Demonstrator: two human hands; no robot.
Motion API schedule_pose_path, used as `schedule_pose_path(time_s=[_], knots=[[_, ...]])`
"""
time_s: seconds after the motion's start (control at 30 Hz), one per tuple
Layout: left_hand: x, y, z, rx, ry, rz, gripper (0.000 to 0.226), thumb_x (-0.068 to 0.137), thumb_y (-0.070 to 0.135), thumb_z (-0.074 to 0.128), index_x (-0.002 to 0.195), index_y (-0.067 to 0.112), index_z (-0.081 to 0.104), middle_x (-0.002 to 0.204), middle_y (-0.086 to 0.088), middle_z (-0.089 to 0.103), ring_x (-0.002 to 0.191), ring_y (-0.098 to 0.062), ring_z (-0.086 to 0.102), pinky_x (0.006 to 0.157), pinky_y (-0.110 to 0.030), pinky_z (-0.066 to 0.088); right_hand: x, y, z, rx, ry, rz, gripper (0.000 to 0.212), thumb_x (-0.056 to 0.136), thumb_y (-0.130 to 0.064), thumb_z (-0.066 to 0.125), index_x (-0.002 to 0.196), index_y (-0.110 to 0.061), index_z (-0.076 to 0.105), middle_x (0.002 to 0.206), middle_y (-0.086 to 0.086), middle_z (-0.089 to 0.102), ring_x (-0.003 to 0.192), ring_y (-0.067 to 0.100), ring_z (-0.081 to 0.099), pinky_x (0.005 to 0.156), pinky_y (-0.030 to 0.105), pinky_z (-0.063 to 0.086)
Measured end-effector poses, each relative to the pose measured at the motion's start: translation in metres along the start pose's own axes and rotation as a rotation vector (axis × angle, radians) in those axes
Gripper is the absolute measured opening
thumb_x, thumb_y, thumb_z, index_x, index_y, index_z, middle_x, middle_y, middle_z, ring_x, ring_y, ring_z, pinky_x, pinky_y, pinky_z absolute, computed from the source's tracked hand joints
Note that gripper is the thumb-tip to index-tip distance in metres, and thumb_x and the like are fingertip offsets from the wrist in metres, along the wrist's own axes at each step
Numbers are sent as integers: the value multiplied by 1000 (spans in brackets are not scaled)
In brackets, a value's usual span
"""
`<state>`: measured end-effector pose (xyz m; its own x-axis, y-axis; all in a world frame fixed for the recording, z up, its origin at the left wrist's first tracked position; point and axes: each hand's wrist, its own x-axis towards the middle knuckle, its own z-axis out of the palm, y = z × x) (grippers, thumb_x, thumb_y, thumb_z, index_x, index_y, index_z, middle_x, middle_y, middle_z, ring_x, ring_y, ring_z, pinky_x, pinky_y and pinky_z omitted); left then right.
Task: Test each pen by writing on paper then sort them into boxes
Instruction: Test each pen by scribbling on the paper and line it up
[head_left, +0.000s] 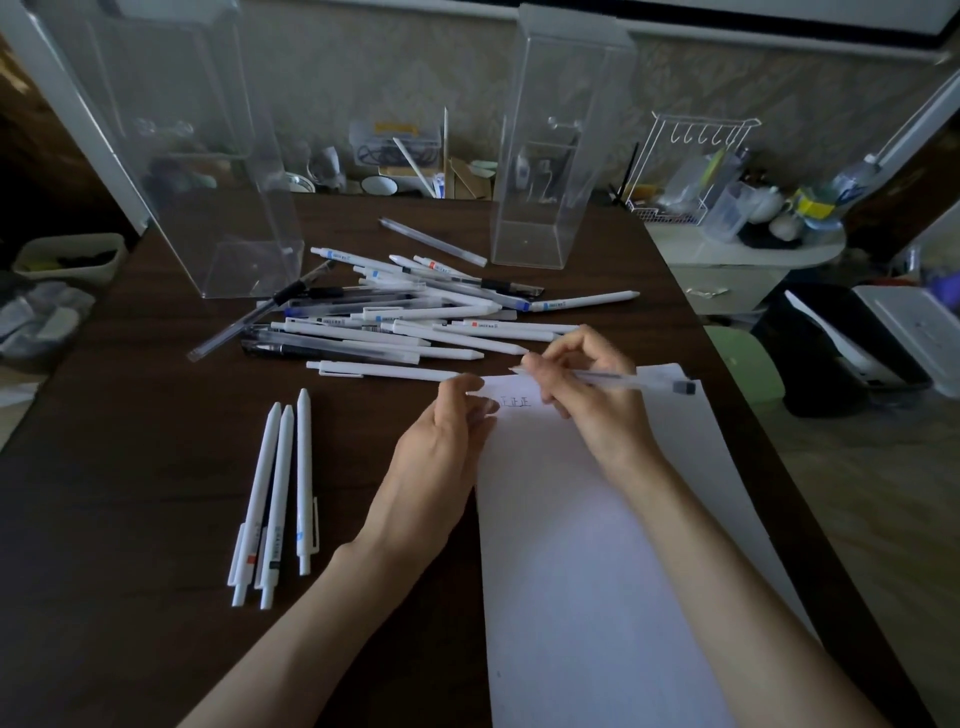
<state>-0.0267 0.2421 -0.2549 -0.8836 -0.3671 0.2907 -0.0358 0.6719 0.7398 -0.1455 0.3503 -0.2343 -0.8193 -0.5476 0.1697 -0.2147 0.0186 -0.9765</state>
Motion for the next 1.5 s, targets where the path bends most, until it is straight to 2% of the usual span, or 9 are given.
schedule_pose_path(time_s=[0.17,0.3,0.47,0.63,0.8,0.93,1.1,1.37,1.5], knots=[[0,3,-5,-15,108,-33,33,83,17,69,112,5,58,108,-3,69,98,-10,64,81,-18,50,-4,-2,10,124,4,20,42,88,-36,47,65,-2,56,52,-4,56,48,5,54,49,16,41],[0,2,-5,71,91,48,32,78,16,73,105,2,61,101,-7,70,88,-20,68,70,-33,57,-8,1,15,106,6,-5,46,89,-31,50,68,10,52,50,-2,54,47,4,56,50,13,42],[0,2,-5,74,103,58,31,78,13,73,105,2,61,99,-9,69,85,-25,66,69,-42,56,-10,2,19,123,22,-31,43,89,-27,51,66,9,50,49,-3,54,48,4,56,51,13,42],[0,2,-4,69,112,65,31,79,14,72,105,2,60,101,-8,69,88,-24,66,72,-37,55,-11,2,20,138,64,-45,45,90,-30,55,67,9,52,54,9,51,47,4,55,51,12,42],[-1,0,-4,52,86,93,28,84,21,67,104,2,60,97,-10,69,85,-26,66,68,-43,56,-11,4,19,100,-61,-13,39,87,-32,59,62,-5,46,47,-6,44,46,9,45,48,17,37],[-2,-5,-6,166,114,116,35,89,37,49,92,7,68,77,-6,68,63,-23,62,51,-39,51,-9,6,16,94,-97,-15,38,86,-21,62,57,-9,41,42,-7,39,41,6,34,44,16,30],[-2,-4,-6,173,107,234,31,91,29,51,87,3,68,70,-5,61,59,-19,53,48,-38,46,-8,8,19,120,-101,-44,41,89,-9,58,54,-15,37,40,-10,38,37,3,34,41,13,30],[-5,-1,-10,117,147,229,37,93,30,46,90,0,68,72,-8,62,60,-22,55,49,-40,46,-8,-5,35,105,-72,-45,41,90,-2,55,56,-13,35,44,-6,36,39,1,35,44,11,32],[-11,3,-11,223,110,64,37,92,34,40,96,9,67,83,-5,66,74,-24,60,60,-39,49,-12,-7,43,-40,-129,56,35,90,-21,62,68,4,50,50,1,44,45,6,41,47,19,35]])
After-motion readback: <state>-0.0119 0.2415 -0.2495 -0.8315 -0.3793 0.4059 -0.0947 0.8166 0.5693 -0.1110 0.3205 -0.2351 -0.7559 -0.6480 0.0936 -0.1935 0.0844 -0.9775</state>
